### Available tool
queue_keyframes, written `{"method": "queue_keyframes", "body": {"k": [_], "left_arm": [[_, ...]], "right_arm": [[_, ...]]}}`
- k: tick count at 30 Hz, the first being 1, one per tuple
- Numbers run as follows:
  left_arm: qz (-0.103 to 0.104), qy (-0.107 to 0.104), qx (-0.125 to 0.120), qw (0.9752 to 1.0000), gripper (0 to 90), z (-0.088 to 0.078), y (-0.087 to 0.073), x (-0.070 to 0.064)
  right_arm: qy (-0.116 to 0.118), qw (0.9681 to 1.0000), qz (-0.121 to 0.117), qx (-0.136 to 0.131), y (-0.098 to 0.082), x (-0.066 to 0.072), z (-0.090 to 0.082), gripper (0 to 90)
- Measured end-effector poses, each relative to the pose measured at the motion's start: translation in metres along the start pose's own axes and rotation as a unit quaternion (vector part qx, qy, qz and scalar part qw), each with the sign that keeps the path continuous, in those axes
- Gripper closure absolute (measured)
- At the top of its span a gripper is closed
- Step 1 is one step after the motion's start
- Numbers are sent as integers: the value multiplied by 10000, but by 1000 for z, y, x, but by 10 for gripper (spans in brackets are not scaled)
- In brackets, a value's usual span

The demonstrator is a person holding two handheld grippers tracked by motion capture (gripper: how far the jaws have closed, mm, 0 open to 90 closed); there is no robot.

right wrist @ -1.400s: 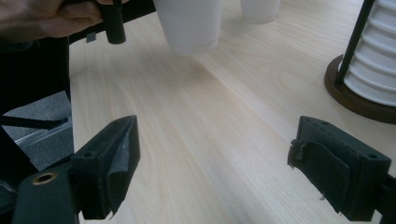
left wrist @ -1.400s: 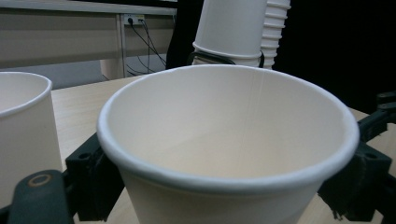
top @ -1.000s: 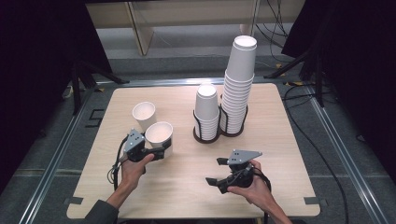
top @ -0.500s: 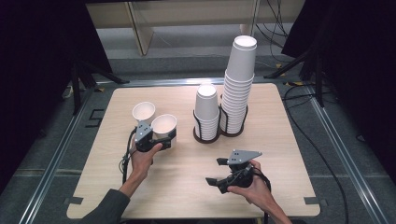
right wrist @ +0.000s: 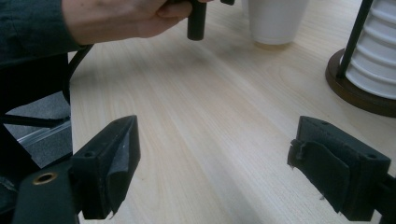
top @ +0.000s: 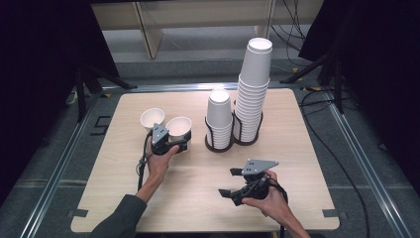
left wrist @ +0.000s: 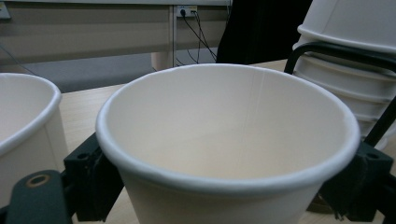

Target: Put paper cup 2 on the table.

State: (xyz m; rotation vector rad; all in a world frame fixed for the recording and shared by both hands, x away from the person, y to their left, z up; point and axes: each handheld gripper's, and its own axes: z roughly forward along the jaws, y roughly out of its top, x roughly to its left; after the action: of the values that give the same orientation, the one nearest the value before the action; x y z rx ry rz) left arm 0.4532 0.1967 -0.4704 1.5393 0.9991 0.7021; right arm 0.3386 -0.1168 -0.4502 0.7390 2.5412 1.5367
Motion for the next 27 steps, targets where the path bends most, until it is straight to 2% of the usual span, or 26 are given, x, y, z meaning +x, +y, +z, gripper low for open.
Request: {"method": "queue_keyframes", "body": {"k": [3, 12, 13, 15, 19, 23, 24, 27], "left_arm": [[127, 76, 118, 9998, 128, 2, -2, -2], [152, 320, 140, 9993, 121, 4, -6, 5], [152, 326, 70, 9993, 120, 5, -7, 6], [172, 398, 145, 9990, 118, 4, -8, 7], [248, 544, 202, 9980, 116, 2, -10, 6], [221, 572, 189, 9979, 114, 2, -11, 6], [211, 579, 279, 9977, 114, 1, -11, 6], [199, 566, 372, 9975, 125, 0, -13, 8]], "right_arm": [[11, 10000, -18, -15, 0, 0, 0, 158], [58, 10000, 35, -11, 0, 2, 1, 158], [52, 10000, 13, -18, 0, 2, 1, 158], [46, 10000, -55, -14, 0, 1, 1, 158], [116, 9999, 12, 19, 0, 2, 1, 158], [109, 9999, 3, 17, 0, 2, 1, 158], [83, 10000, -52, 1, 0, 2, 1, 159], [157, 9999, 1, 22, 0, 3, 1, 159]]}}
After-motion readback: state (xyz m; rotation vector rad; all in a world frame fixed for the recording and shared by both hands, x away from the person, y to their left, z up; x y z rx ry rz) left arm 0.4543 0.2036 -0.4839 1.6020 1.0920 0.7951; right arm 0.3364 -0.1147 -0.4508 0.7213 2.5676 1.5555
